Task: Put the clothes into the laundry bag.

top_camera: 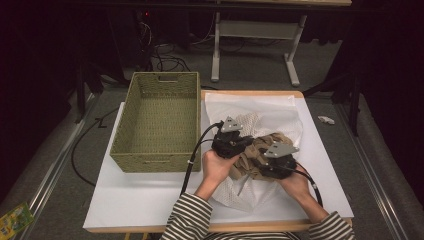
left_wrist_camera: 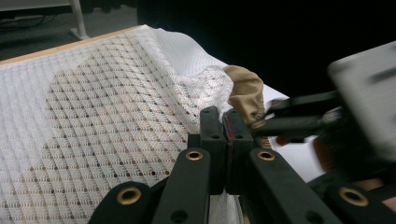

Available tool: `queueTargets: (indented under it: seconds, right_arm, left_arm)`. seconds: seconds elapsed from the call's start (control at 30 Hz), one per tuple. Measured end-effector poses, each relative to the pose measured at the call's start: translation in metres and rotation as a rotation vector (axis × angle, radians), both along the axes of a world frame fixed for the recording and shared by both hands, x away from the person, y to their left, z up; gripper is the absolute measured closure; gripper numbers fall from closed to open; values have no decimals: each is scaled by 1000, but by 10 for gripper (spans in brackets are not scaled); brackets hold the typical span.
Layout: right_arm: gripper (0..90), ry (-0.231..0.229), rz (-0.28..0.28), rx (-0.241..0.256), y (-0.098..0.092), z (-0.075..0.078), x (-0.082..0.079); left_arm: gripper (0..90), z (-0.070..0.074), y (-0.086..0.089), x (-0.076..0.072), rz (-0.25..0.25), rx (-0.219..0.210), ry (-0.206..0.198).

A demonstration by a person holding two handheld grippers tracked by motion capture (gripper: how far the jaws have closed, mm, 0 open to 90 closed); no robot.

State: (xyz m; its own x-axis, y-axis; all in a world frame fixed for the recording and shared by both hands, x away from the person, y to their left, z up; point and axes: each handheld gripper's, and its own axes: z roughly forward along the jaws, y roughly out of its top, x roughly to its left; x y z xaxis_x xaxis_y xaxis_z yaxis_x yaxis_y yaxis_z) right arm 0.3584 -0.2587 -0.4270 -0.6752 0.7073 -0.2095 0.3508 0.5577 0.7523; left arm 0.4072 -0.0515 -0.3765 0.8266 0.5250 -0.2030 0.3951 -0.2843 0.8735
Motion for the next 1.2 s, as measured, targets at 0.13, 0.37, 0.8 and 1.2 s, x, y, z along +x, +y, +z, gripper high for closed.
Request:
queueTargets:
  seconds: [0.13,0.37,0.8,1.2]
  right_arm:
    - [471,-35,-27,58,-25,15,-10]
    - [418,-56,-196,134,-67,26,3]
    - [770,72,-93,141,-65,11,31]
    - [799,0,-5,73,-14,14,22]
  left_arm:
    - [893,-2,-2,1,11,16,-7]
    - [893,-2,-2,1,16,24,-9]
    - [892,2,-5,2,17,21,-10]
    - [893,15,-8,-10,-44,-30,-34]
